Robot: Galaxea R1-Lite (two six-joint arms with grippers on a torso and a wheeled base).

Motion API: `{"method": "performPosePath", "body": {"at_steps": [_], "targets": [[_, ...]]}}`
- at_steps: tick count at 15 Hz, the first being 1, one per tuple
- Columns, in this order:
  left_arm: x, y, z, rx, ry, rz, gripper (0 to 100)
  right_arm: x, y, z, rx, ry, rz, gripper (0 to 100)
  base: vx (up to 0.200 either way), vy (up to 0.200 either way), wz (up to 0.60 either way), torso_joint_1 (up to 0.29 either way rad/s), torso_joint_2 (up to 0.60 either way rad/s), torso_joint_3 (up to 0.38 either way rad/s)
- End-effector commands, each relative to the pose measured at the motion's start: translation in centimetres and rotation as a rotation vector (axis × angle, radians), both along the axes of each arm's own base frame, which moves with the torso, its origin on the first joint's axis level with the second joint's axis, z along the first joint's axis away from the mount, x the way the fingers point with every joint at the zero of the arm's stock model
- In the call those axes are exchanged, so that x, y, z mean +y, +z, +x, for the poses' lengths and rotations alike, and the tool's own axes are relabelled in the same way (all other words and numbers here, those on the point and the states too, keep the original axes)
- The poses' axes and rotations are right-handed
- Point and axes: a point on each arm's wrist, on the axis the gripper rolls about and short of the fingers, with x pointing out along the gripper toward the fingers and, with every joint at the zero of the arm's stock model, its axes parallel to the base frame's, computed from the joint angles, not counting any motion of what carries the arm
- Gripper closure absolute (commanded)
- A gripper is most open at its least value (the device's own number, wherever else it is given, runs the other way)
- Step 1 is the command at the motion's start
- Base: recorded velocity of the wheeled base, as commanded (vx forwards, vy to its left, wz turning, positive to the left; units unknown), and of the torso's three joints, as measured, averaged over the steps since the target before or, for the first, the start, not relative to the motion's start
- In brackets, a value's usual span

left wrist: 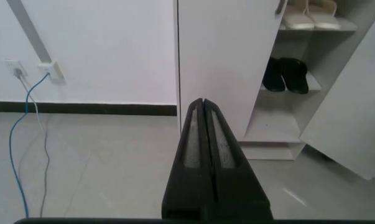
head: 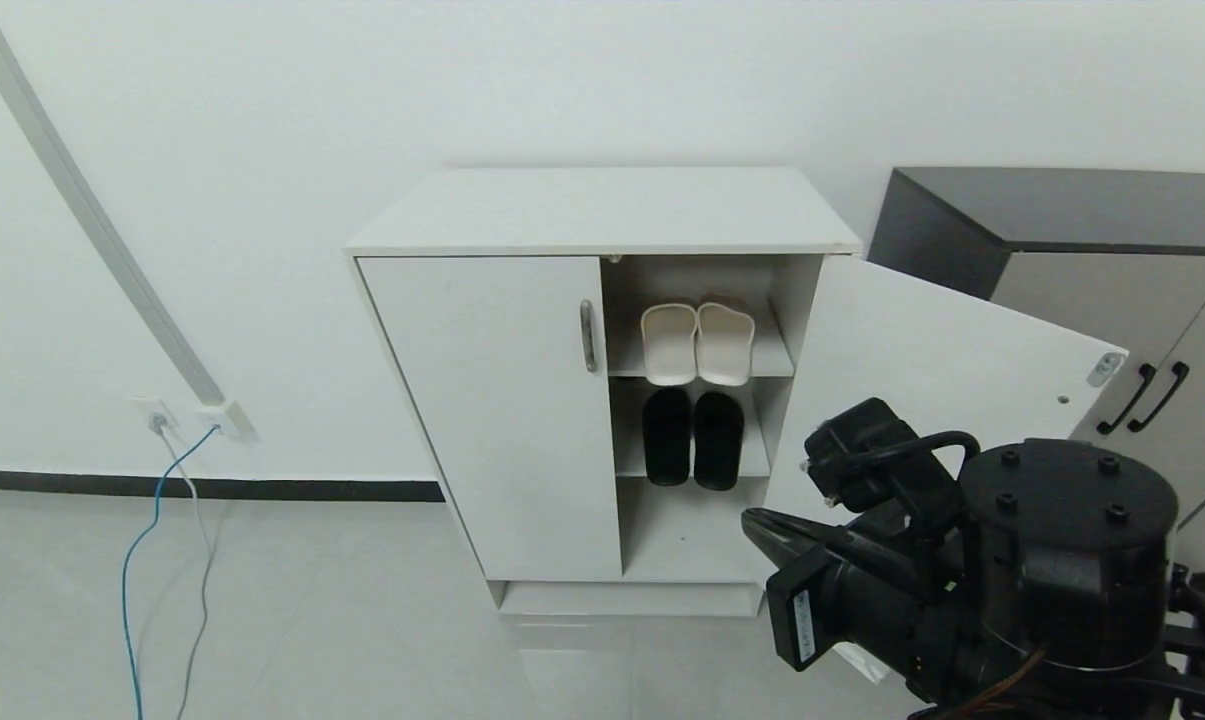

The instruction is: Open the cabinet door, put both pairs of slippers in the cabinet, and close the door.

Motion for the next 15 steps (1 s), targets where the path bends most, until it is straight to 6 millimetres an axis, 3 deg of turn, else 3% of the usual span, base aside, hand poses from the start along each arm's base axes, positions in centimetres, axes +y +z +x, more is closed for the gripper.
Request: {"method": "performPosePath", "body": {"at_steps": [1,15], "targets": [[0.0,0.0,0.0,0.0,0.001,0.0,100,0.0,-0.1,0.0,0.002,0.0,-0.003,100,0.0,0.0,0.0,0.168,-0.49,-0.315],[0.0,0.0,0.0,0.0,-0.001,0.0,100,-0.2,-0.6,1.0,0.016,-0.028,-0.017,100,0.0,0.0,0.0,0.232,-0.56,-0.323]]}}
